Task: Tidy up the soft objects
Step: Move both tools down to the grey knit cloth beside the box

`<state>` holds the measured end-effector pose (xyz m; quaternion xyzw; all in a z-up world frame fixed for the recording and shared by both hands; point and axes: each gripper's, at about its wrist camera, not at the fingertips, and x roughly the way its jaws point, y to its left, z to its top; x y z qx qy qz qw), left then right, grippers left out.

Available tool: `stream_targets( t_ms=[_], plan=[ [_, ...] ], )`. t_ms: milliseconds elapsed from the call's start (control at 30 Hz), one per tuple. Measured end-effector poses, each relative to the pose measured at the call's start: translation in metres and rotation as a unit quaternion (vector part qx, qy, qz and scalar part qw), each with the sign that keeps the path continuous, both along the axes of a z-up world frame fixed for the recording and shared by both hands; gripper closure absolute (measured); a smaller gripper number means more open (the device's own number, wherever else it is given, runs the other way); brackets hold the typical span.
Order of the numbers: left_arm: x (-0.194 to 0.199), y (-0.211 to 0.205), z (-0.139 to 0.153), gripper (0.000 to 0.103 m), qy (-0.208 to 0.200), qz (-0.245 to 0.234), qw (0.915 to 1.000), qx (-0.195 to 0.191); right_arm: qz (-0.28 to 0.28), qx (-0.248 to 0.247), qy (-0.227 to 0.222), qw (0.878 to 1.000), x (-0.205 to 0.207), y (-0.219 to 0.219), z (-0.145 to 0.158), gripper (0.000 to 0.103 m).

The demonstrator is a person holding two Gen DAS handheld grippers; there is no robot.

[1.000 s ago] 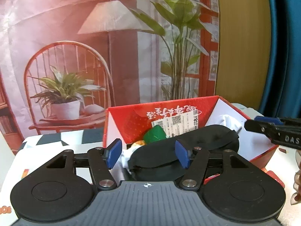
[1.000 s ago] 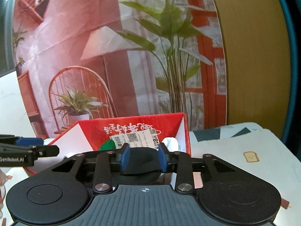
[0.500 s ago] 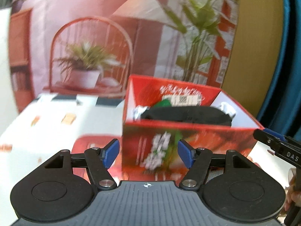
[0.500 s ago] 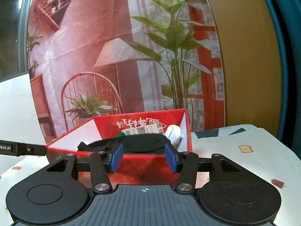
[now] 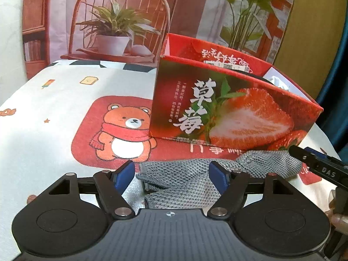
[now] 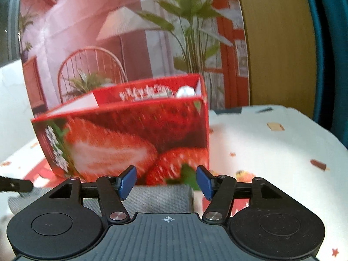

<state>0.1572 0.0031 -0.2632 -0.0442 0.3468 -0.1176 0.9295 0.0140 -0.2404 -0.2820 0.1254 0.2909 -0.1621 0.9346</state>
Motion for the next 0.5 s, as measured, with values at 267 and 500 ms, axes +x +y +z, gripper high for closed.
stream_targets(
  t_ms=[267,500],
  plan=[
    [0.001,-0.002,-0.013,0.022,0.025,-0.002,0.9997,-0.006,0.002,0.009,0.04,0.999,0.009,0.001,-0.01,0.042],
    [0.002,-0.001,-0.021,0.022,0.034,-0.001,0.9994,-0.011,-0.003,0.03,0.058,0.998,0.014,-0.004,-0.015,0.042]
  ],
)
